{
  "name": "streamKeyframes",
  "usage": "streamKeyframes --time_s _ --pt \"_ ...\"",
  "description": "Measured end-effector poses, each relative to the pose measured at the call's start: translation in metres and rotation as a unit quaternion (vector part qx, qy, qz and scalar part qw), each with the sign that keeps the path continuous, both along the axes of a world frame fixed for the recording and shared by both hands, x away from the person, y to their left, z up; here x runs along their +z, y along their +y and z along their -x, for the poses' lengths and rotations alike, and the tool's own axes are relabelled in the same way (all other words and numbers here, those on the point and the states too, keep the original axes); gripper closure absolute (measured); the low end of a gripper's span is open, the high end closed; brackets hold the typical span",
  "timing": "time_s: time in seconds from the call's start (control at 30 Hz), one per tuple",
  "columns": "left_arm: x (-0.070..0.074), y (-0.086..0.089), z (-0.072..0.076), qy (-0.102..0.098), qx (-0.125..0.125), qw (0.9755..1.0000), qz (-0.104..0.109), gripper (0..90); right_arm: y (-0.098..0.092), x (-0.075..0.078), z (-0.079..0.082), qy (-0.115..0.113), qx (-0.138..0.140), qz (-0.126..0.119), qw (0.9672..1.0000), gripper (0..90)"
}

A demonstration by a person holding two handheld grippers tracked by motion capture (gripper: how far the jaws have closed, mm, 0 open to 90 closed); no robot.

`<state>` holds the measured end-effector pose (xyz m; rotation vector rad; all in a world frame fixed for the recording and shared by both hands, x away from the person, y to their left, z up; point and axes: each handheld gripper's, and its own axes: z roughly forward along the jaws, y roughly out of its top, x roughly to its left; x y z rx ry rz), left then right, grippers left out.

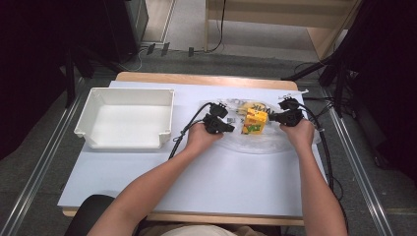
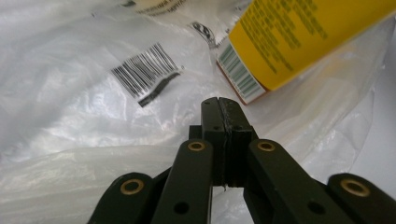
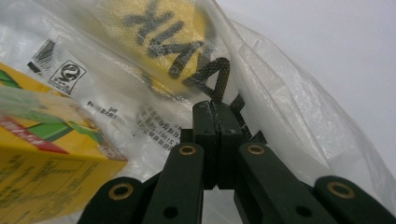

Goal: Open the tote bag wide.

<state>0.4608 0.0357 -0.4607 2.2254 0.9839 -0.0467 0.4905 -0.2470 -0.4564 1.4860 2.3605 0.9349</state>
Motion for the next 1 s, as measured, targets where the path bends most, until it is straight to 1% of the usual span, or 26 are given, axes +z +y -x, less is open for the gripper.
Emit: streamKeyframes --time_s 0.13,0.2,0.27,0.3,0.4,0.5,0.63,0.83,0.9,1.0 --pt "-0.003 0.001 0.008 -0.001 -0.008 1.0 -0.001 90.0 -0.001 -0.003 -0.002 0.005 -0.007 0.0 1.0 90.0" --pt "-0.004 0.003 0.012 -0.002 -0.011 0.9999 0.003 90.0 -0.001 -0.004 -0.003 0.006 -0.008 0.002 0.9999 90.0" --pt "-0.005 0.004 0.016 0.0 -0.015 0.9999 0.004 90.0 -0.001 -0.005 -0.005 0.013 -0.013 -0.005 0.9998 90.0" --pt "-0.006 0.003 0.017 0.0 -0.014 0.9999 0.007 90.0 -0.001 -0.006 -0.005 0.012 -0.014 -0.002 0.9998 90.0" --pt "-0.007 0.003 0.022 -0.001 -0.021 0.9998 0.007 90.0 -0.001 -0.007 -0.007 0.012 -0.015 0.003 0.9998 90.0" --pt "-0.007 0.005 0.028 -0.003 -0.024 0.9997 0.009 90.0 -0.001 -0.009 -0.008 0.018 -0.021 0.005 0.9996 90.0" --pt "-0.009 0.008 0.037 -0.007 -0.028 0.9995 0.013 90.0 0.0 -0.01 -0.009 0.015 -0.021 0.006 0.9996 90.0" --pt "-0.009 0.013 0.054 -0.012 -0.046 0.9988 0.014 90.0 0.001 -0.011 -0.009 0.013 -0.024 0.007 0.9996 90.0" --pt "-0.009 0.014 0.059 -0.01 -0.048 0.9987 0.015 90.0 0.001 -0.011 -0.009 0.015 -0.028 0.007 0.9995 90.0" --pt "-0.008 0.016 0.066 -0.006 -0.061 0.9981 0.012 90.0 0.001 -0.011 -0.01 0.017 -0.029 0.005 0.9994 90.0"
